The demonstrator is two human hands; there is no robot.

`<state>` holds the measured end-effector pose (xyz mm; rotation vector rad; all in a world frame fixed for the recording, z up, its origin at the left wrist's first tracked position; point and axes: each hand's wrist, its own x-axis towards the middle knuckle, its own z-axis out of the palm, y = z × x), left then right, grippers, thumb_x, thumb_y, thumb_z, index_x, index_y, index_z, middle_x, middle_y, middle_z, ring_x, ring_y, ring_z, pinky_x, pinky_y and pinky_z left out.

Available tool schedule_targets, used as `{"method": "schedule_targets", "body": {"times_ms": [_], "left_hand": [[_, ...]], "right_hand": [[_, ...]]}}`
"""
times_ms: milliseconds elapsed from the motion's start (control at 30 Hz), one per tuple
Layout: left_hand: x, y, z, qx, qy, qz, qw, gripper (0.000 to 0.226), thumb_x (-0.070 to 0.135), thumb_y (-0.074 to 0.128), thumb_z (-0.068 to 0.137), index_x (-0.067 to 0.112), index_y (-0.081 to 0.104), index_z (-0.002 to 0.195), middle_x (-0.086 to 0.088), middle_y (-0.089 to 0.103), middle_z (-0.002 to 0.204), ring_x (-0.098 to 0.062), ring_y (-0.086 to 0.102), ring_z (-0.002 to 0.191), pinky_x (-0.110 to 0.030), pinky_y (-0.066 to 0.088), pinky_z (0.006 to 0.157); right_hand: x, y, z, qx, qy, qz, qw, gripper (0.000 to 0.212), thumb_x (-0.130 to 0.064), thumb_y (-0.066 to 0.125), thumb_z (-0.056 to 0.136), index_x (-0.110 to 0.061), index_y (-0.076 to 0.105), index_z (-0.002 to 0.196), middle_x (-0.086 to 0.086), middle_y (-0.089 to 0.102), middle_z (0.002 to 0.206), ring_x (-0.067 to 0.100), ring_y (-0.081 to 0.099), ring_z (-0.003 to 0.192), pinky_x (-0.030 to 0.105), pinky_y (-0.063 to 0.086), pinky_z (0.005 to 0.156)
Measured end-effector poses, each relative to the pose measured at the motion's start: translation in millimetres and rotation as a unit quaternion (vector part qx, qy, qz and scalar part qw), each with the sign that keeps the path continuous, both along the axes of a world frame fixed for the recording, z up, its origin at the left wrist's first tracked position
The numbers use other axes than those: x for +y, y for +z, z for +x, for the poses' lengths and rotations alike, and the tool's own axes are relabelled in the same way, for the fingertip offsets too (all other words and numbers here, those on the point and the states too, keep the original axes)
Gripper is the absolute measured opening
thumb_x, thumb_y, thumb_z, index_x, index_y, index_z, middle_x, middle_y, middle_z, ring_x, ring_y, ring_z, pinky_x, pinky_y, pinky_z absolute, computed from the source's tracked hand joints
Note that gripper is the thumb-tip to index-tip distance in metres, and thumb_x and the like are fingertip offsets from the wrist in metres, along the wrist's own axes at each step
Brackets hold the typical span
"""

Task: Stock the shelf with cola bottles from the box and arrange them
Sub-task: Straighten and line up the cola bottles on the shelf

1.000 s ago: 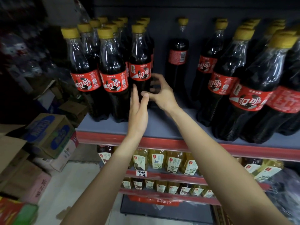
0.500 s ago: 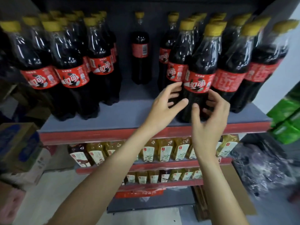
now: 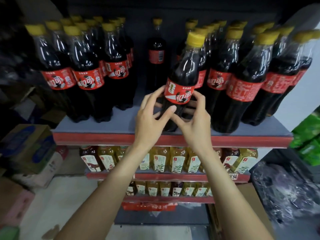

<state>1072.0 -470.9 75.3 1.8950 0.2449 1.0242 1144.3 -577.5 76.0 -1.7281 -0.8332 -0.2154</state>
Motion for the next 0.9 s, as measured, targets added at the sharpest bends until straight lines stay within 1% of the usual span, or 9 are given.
{"method": "schedule_targets", "body": {"times_ms": [67, 200, 300, 400, 500, 600, 667, 800, 900], "left_hand": [[18, 2, -12, 0.002, 0.047, 0.010, 0.999, 0.049, 0.026, 0.064, 0.091, 0.036, 0.043, 0.135, 0.009, 0.049, 0.123, -0.005, 0.056, 0.100, -0.017, 0.053, 0.081], [55, 2, -35, 0.019, 0.138, 0.039, 0.989, 0.049, 0.025, 0.057, 0.095, 0.023, 0.042, 0.142, 0.005, 0.049, 0.131, -0.006, 0.056, 0.104, -0.001, 0.043, 0.076], [73, -5, -51, 0.036, 0.157, 0.052, 0.986, 0.049, 0.023, 0.051, 0.098, 0.023, 0.036, 0.145, 0.012, 0.044, 0.136, -0.002, 0.053, 0.114, -0.003, 0.044, 0.083], [85, -8, -65, 0.053, 0.190, 0.110, 0.974, 0.048, 0.021, 0.050, 0.099, 0.018, 0.038, 0.145, 0.002, 0.048, 0.138, 0.000, 0.052, 0.111, -0.005, 0.045, 0.086], [99, -10, -74, 0.065, 0.228, 0.203, 0.950, 0.044, 0.023, 0.050, 0.097, 0.016, 0.046, 0.141, -0.003, 0.054, 0.124, -0.008, 0.058, 0.098, -0.017, 0.052, 0.076], [108, -13, -78, 0.066, 0.227, 0.216, 0.947, 0.043, 0.026, 0.048, 0.097, 0.015, 0.050, 0.138, -0.003, 0.055, 0.121, -0.016, 0.058, 0.105, -0.034, 0.056, 0.081], [110, -14, -79, 0.065, 0.223, 0.210, 0.950, 0.042, 0.027, 0.047, 0.097, 0.014, 0.051, 0.137, -0.002, 0.056, 0.124, -0.017, 0.056, 0.112, -0.040, 0.054, 0.086], [110, -10, -77, 0.060, 0.229, 0.189, 0.953, 0.041, 0.025, 0.047, 0.096, 0.016, 0.050, 0.136, 0.000, 0.056, 0.129, -0.014, 0.054, 0.118, -0.031, 0.047, 0.096], [112, -9, -76, 0.049, 0.232, 0.178, 0.955, 0.039, 0.022, 0.052, 0.096, 0.015, 0.051, 0.134, 0.000, 0.058, 0.125, -0.011, 0.055, 0.113, -0.022, 0.042, 0.094]], "right_hand": [[24, 2, -6, -0.006, 0.024, -0.009, 1.000, 0.067, -0.024, 0.078, 0.079, -0.014, 0.040, 0.133, -0.009, 0.060, 0.112, 0.007, 0.061, 0.100, 0.023, 0.052, 0.081], [77, 2, -20, -0.018, 0.059, -0.037, 0.997, 0.067, -0.028, 0.076, 0.080, -0.015, 0.038, 0.134, -0.002, 0.062, 0.119, 0.012, 0.060, 0.103, 0.039, 0.051, 0.086], [108, 0, -26, -0.030, 0.063, -0.060, 0.996, 0.071, -0.033, 0.074, 0.081, -0.017, 0.035, 0.138, 0.002, 0.058, 0.128, 0.019, 0.057, 0.115, 0.042, 0.049, 0.090], [125, -2, -30, -0.046, 0.054, -0.093, 0.993, 0.073, -0.036, 0.072, 0.082, -0.019, 0.034, 0.142, 0.003, 0.055, 0.131, 0.022, 0.055, 0.116, 0.038, 0.047, 0.091], [135, -4, -35, -0.059, 0.033, -0.112, 0.991, 0.070, -0.037, 0.070, 0.084, -0.017, 0.036, 0.141, 0.004, 0.053, 0.128, 0.024, 0.055, 0.113, 0.039, 0.045, 0.088], [142, -3, -39, -0.050, 0.022, -0.098, 0.994, 0.068, -0.036, 0.072, 0.082, -0.017, 0.038, 0.138, 0.003, 0.055, 0.126, 0.025, 0.057, 0.110, 0.040, 0.046, 0.085], [147, -3, -41, -0.047, 0.014, -0.091, 0.995, 0.067, -0.037, 0.073, 0.081, -0.017, 0.040, 0.136, 0.003, 0.056, 0.124, 0.024, 0.058, 0.108, 0.038, 0.046, 0.082], [151, -6, -44, -0.049, 0.002, -0.075, 0.996, 0.068, -0.041, 0.076, 0.078, -0.018, 0.042, 0.132, 0.000, 0.058, 0.120, 0.020, 0.060, 0.104, 0.038, 0.050, 0.079], [150, -7, -40, -0.043, 0.017, -0.079, 0.996, 0.070, -0.044, 0.075, 0.078, -0.019, 0.041, 0.134, -0.001, 0.058, 0.121, 0.016, 0.059, 0.105, 0.039, 0.052, 0.081]]}}
